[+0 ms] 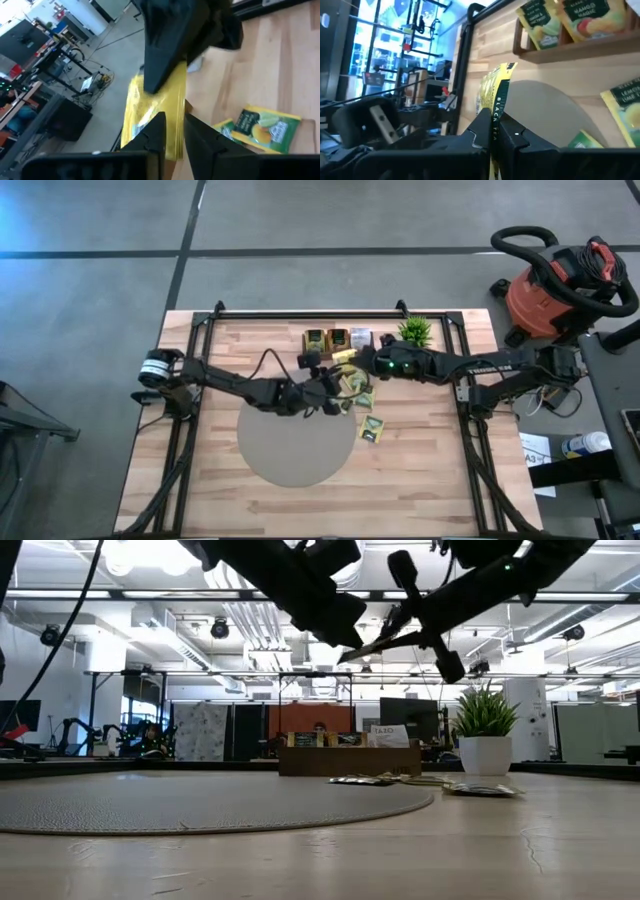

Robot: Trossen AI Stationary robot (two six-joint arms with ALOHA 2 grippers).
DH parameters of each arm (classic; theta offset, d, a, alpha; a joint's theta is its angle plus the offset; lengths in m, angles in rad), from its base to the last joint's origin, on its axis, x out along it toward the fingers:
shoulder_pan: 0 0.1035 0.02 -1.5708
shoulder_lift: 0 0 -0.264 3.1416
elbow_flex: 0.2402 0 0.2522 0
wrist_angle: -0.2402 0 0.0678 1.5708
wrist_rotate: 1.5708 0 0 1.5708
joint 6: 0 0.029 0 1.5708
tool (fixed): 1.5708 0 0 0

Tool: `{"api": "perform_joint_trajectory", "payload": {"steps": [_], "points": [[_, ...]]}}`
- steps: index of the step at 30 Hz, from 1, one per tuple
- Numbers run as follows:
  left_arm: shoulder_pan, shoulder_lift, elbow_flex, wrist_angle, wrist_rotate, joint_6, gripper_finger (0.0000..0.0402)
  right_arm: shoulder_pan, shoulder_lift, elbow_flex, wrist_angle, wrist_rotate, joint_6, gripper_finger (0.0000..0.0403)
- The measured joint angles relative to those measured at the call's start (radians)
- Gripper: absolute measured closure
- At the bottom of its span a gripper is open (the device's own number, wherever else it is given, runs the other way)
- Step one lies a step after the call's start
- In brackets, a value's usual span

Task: Pick & Place Tea
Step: Put the yellow tea sachet into the left compartment of the wooden organizer

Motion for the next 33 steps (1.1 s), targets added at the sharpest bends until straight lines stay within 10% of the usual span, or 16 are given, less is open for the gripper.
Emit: {"api": "perform_joint_trajectory", "payload": {"steps": [13,33], "points": [[0.013,0.001,0.007,-0.014,-0.074,-0.013,0.0250,-0.035,0.129,0.087,0.005,-0.054,-0.024,0.0389],[0.081,0.001,-0.001,-0.070,-0.105,-0.014,0.0256,-0.083,0.127,0.135,0.000,-0.129,-0.053,0.0388]]}}
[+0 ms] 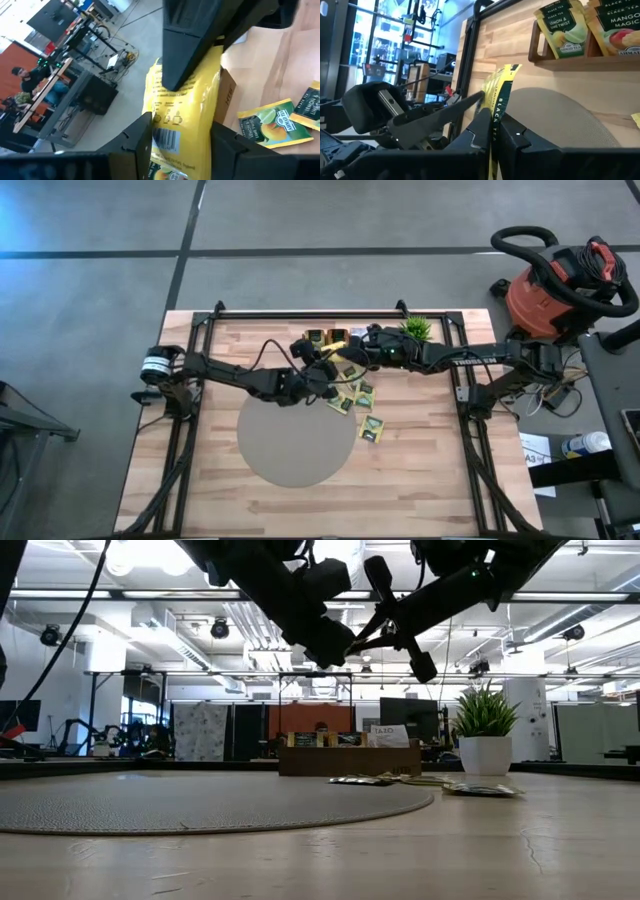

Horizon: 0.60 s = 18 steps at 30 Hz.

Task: Pick & Place Tea
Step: Put the yellow tea sachet into the left compartment of the wooden organizer

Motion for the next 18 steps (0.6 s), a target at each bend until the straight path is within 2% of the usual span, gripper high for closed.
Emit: {"api": "perform_joint_trajectory", "payload": {"steps": [4,11,18], "points": [[0.000,0.000,0.000,0.001,0.016,0.020,0.0290,0.000,0.000,0.000,0.000,0.000,0.000,0.0388],[0.000,0.000,0.000,0.002,0.017,0.021,0.0382,0.000,0.000,-0.001,0.000,0.004,-0.029,0.0387],[0.004,0.000,0.000,-0.002,0.027,0.021,0.0386,-0.002,0.000,-0.001,0.000,0.008,-0.082,0.0387]]}}
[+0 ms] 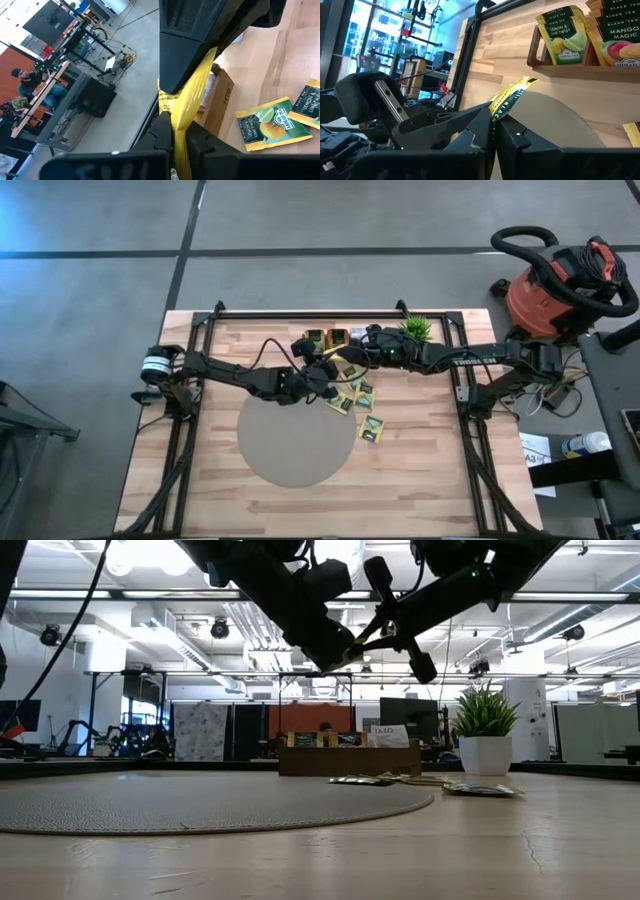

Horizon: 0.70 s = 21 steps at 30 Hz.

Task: Pick & Place Tea
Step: Put the yellow tea sachet into the left compartment of the wooden organizer

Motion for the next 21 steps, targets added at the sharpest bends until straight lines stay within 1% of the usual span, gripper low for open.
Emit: {"api": "perform_joint_trajectory", "payload": {"steps": [3,6,9,16,18,21], "points": [[0.000,0.000,0.000,-0.007,0.000,0.000,0.0386,-0.005,0.000,0.000,0.000,-0.001,-0.002,0.0386],[0.000,0.000,0.000,-0.015,0.002,-0.001,0.0386,-0.011,0.000,-0.001,0.000,-0.007,-0.003,0.0366],[0.000,0.000,-0.003,-0.026,0.005,-0.003,0.0386,-0.013,0.000,-0.001,0.000,-0.007,-0.004,0.0325],[0.005,0.000,-0.039,-0.051,0.015,-0.068,0.0386,-0.016,-0.006,-0.001,-0.028,-0.002,-0.008,0.0208],[0.006,-0.005,-0.048,-0.074,0.037,-0.110,0.0386,-0.017,-0.015,-0.001,-0.057,-0.012,-0.084,0.0184],[0.013,-0.039,-0.061,-0.119,0.107,-0.206,0.0386,-0.019,-0.041,-0.001,-0.128,-0.080,-0.293,0.0162]]}}
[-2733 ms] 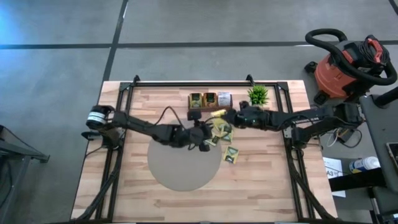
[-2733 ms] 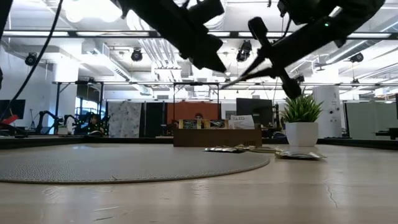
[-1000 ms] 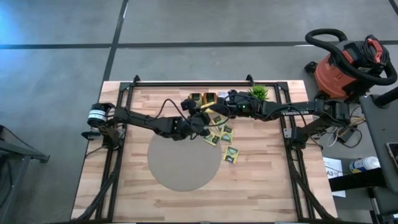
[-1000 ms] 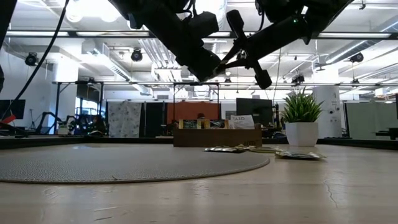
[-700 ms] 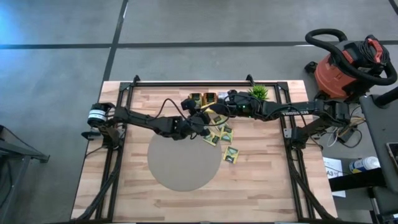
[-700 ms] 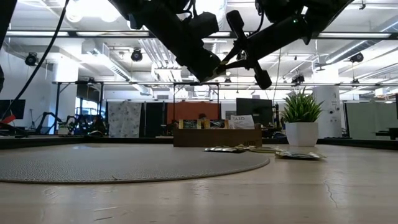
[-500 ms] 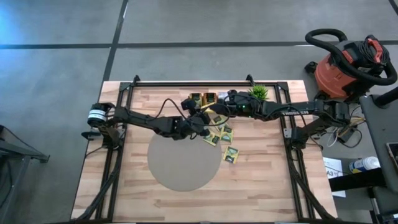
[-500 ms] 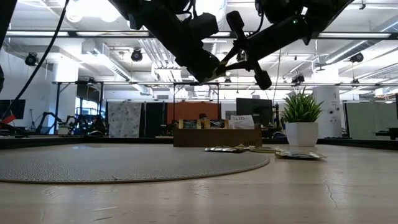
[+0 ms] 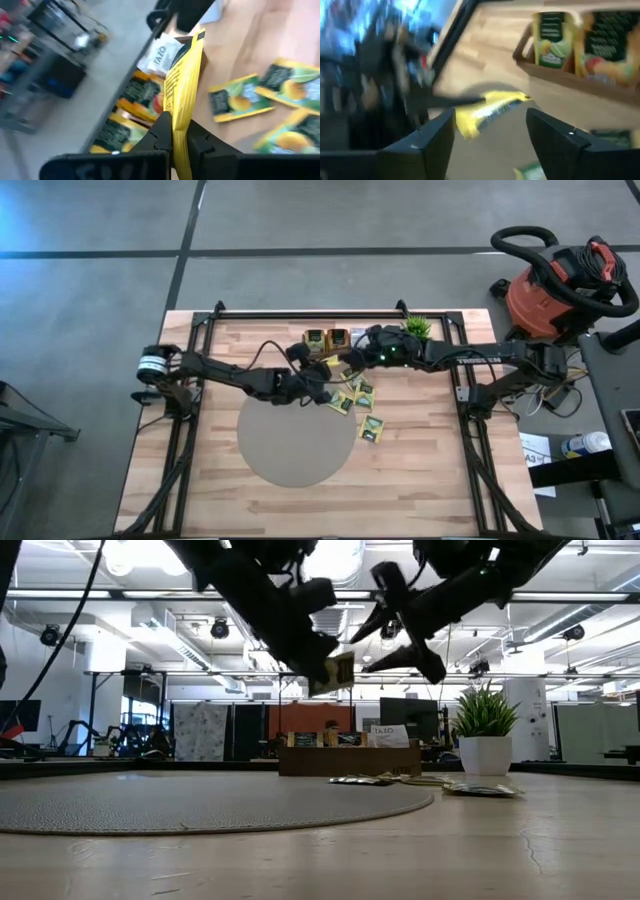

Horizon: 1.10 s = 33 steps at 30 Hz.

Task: Pick & Place Tea
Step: Put the yellow tea sachet into the left compartment of the wooden organizer

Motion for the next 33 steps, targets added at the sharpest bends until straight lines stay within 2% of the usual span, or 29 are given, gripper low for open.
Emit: {"api": "perform_joint_trajectory", "payload": {"steps": [4,8,12,15,18,20,28,33], "points": [[0.030,-0.090,-0.050,-0.025,0.134,-0.111,0.0386,0.008,-0.046,0.000,-0.040,-0.100,-0.434,0.0160],[0.107,-0.221,-0.146,0.034,0.383,-0.176,0.0386,0.021,-0.070,0.055,-0.133,-0.103,-0.673,0.0176],[0.243,-0.329,-0.302,0.246,0.756,-0.300,0.0386,0.017,-0.052,0.170,-0.227,-0.077,-0.851,0.0187],[0.333,-0.365,-0.430,0.501,0.912,-0.376,0.0386,0.016,-0.004,0.273,-0.308,-0.073,-0.982,0.0188],[0.388,-0.367,-0.526,0.712,0.956,-0.421,0.0386,0.010,0.069,0.384,-0.413,-0.071,-1.061,0.0188],[0.407,-0.354,-0.569,0.796,0.969,-0.451,0.0386,0.000,0.128,0.462,-0.478,-0.071,-1.075,0.0188],[0.411,-0.294,-0.613,0.852,1.036,-0.473,0.0386,-0.060,0.371,0.796,-0.707,-0.088,-1.069,0.0188],[0.419,-0.274,-0.609,0.894,1.035,-0.398,0.0386,-0.077,0.483,0.962,-0.863,-0.151,-1.097,0.0188]]}}
